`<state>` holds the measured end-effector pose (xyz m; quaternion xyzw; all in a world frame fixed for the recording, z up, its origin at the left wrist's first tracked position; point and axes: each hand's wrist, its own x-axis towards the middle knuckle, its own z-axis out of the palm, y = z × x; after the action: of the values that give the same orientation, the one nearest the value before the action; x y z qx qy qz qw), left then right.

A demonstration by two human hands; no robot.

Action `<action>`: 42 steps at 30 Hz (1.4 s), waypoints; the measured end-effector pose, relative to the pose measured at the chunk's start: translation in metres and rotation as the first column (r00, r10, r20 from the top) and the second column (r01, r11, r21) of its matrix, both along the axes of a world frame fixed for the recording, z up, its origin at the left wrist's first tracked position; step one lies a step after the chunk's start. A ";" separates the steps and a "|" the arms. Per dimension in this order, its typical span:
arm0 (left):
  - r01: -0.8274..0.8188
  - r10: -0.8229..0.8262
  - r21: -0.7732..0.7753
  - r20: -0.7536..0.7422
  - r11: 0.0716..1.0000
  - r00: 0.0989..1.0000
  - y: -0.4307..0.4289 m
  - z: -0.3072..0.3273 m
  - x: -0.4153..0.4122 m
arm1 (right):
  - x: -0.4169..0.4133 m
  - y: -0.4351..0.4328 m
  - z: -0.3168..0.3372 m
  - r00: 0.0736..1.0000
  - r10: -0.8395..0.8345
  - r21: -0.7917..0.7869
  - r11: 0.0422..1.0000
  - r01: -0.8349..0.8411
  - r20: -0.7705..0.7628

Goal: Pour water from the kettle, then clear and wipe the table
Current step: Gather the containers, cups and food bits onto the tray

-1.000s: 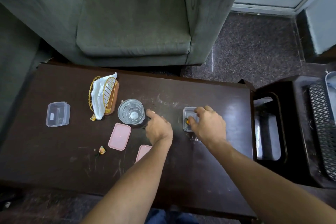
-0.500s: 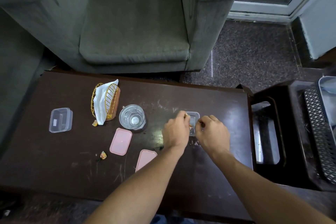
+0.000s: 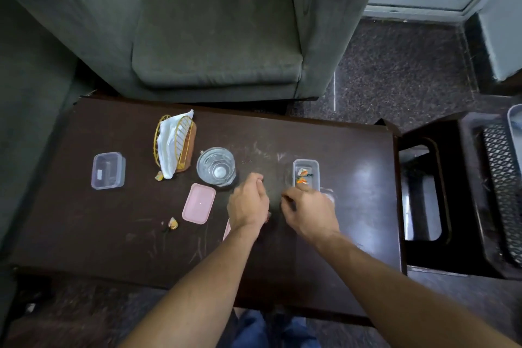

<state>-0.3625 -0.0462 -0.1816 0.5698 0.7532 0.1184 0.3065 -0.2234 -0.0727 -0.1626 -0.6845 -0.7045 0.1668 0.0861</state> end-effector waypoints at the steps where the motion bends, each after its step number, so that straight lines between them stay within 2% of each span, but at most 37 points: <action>1: 0.003 -0.003 -0.021 0.013 1.000 1.000 -0.001 0.000 -0.006 | -0.008 0.000 -0.002 0.999 0.031 -0.052 0.998 -0.031 -0.009; 5: -0.002 0.005 -0.088 0.029 0.996 1.000 -0.004 -0.006 -0.027 | -0.034 0.000 -0.013 0.994 0.113 -0.253 0.962 -0.106 0.011; 9: 0.019 -0.015 -0.106 0.043 0.994 0.999 -0.011 -0.008 -0.036 | -0.048 -0.005 -0.022 0.981 0.176 -0.310 0.940 -0.142 0.085; 14: 0.018 -0.015 -0.079 0.035 0.997 0.999 -0.023 -0.013 -0.040 | -0.056 -0.009 -0.031 0.979 0.177 -0.256 0.955 -0.148 0.096; 18: 0.010 -0.009 -0.027 0.005 1.000 1.000 -0.025 -0.008 -0.032 | -0.041 0.002 -0.021 0.997 0.013 -0.103 0.995 -0.005 0.075; 21: -0.023 0.023 0.001 -0.012 1.000 1.000 -0.018 -0.001 -0.022 | -0.020 0.015 -0.005 0.985 -0.145 0.025 0.989 0.143 0.091; 24: 0.013 -0.013 0.018 -0.030 1.000 0.999 -0.011 0.007 -0.010 | 0.008 0.027 0.004 0.969 -0.230 0.046 0.973 0.227 0.087; 29: 0.086 -0.085 -0.001 -0.128 0.996 0.988 -0.011 0.008 -0.016 | 0.027 0.024 -0.006 0.964 -0.158 -0.059 0.983 0.174 0.214; 33: 0.166 -0.179 -0.073 -0.246 0.983 0.953 -0.014 0.002 -0.036 | 0.027 0.017 -0.007 0.973 -0.168 0.019 0.986 0.167 0.161; 36: 0.166 -0.196 -0.124 -0.289 0.978 0.937 -0.023 0.000 -0.047 | 0.019 0.008 -0.006 0.981 -0.154 0.094 0.985 0.144 0.114; 42: 0.185 -0.251 -0.230 -0.303 0.956 0.919 -0.046 -0.004 -0.048 | -0.006 -0.012 -0.005 0.982 -0.117 0.055 0.992 0.110 0.148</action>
<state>-0.4109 -0.0921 -0.1852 0.6291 0.7333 -0.0882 0.2424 -0.2298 -0.0848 -0.1674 -0.7320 -0.6724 0.0931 0.0580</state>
